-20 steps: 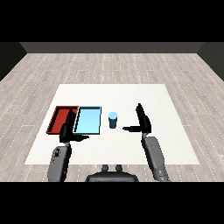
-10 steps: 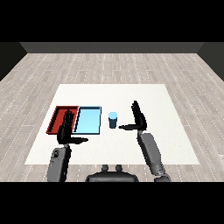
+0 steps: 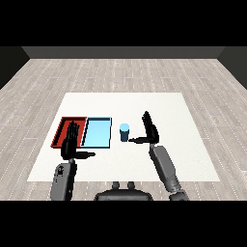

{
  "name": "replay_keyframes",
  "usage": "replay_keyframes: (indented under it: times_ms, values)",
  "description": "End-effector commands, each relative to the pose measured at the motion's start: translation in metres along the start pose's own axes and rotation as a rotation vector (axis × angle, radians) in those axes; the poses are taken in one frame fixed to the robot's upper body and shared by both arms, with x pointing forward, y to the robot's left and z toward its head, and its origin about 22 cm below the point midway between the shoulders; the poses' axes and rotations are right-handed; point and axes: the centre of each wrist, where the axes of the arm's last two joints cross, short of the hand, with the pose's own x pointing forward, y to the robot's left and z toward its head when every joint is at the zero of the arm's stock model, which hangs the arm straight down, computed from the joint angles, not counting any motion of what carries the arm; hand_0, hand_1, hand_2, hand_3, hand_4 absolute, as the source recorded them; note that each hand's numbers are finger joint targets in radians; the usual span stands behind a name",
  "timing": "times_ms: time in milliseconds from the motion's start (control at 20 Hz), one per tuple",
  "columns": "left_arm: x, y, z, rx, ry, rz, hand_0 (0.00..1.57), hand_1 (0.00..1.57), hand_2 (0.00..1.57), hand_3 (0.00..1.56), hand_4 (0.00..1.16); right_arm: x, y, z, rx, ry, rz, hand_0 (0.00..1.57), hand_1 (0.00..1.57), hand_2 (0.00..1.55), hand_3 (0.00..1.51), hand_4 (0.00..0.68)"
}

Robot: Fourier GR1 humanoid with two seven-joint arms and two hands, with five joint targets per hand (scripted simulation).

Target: Pick the blue can and put it in the blue box

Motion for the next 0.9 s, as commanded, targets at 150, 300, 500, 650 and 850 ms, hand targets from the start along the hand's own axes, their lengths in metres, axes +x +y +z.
replay_keyframes:
  times_ms: [150,300,500,650,850]
  values:
    - [0.006,-0.004,-0.007,0.008,-0.005,0.014,0.0,0.0,0.0,0.0,0.0,-0.013,0.017,-0.024,0.011,0.037,-0.056,0.0,0.0,0.0,0.0,0.0]
    - [0.009,0.001,0.002,0.026,-0.014,0.001,0.0,0.0,0.0,0.0,0.0,-0.006,0.019,-0.032,-0.016,0.02,-0.076,0.0,0.0,0.0,0.0,0.0]
    - [-0.01,-0.017,-0.01,0.009,-0.018,0.023,0.0,0.0,0.0,0.0,0.0,-0.03,0.022,-0.015,-0.032,0.064,-0.125,0.0,0.0,0.0,0.0,0.0]
    - [0.007,-0.01,0.013,0.018,0.003,0.008,0.0,0.0,0.0,0.0,0.0,-0.033,0.047,-0.025,-0.041,0.057,-0.116,0.0,0.0,0.0,0.0,0.0]
    - [-0.009,0.004,-0.002,0.005,0.004,0.044,0.0,0.0,0.0,0.0,0.0,-0.057,0.032,-0.016,-0.074,0.076,-0.156,0.0,0.0,0.0,0.0,0.0]
